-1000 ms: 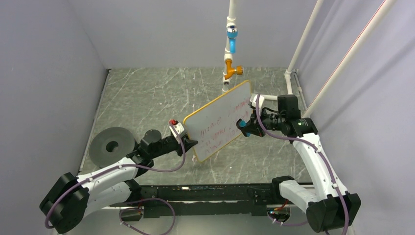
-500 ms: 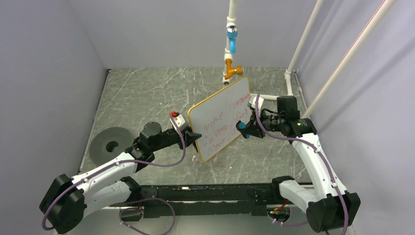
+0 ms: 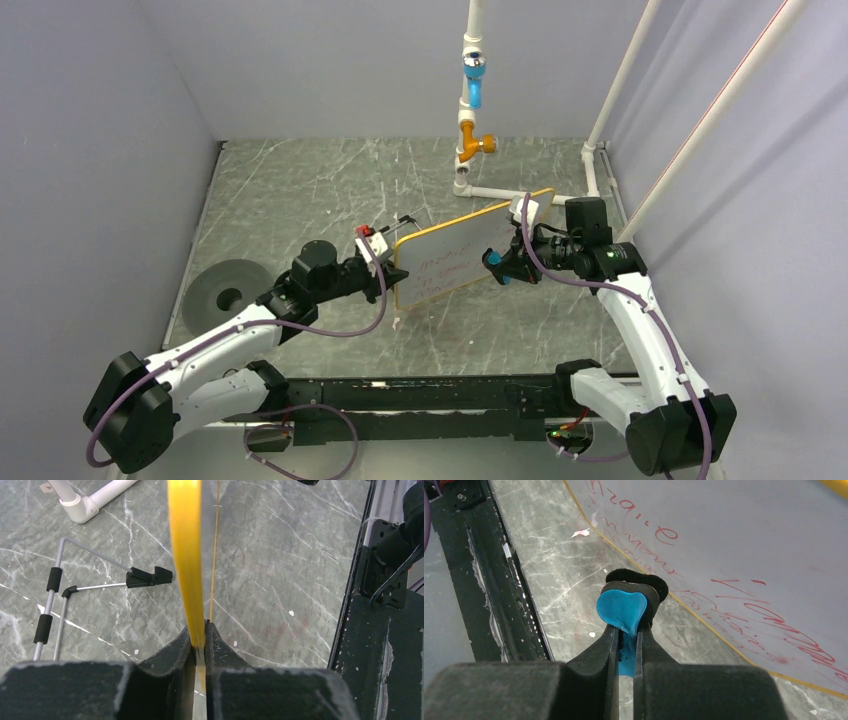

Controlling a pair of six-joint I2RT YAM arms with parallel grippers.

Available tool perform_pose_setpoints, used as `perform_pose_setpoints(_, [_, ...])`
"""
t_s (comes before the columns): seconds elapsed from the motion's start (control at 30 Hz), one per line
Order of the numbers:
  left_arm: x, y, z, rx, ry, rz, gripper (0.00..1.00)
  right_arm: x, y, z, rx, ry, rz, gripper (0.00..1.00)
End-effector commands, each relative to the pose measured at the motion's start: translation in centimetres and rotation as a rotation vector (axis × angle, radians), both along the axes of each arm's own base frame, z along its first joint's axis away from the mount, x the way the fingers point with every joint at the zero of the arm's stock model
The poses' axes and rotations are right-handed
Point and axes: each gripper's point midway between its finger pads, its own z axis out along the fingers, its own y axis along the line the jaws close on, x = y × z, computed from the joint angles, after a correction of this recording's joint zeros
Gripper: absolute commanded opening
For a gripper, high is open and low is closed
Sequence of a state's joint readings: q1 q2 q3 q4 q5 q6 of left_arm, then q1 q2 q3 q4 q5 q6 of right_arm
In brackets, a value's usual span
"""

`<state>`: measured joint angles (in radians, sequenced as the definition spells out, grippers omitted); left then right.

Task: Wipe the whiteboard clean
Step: Erase the whiteboard at the center of the board.

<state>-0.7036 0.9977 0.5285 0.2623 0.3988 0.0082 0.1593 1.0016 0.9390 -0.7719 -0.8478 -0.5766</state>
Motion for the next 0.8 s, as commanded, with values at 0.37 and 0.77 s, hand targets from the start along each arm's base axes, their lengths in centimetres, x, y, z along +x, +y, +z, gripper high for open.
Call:
perform_pose_setpoints(0.37, [0.9,-2.0,6.8,-0.056,-0.119,-0.08,0.3,-0.9,0.3,0.8,0.025,-0.033,0.043,0.0])
perform_pose_setpoints(0.77, [0.2,-2.6,6.9,0.145,0.141,-0.147,0.37,-1.2,0.4,1.0,0.03,-0.037,0.051,0.0])
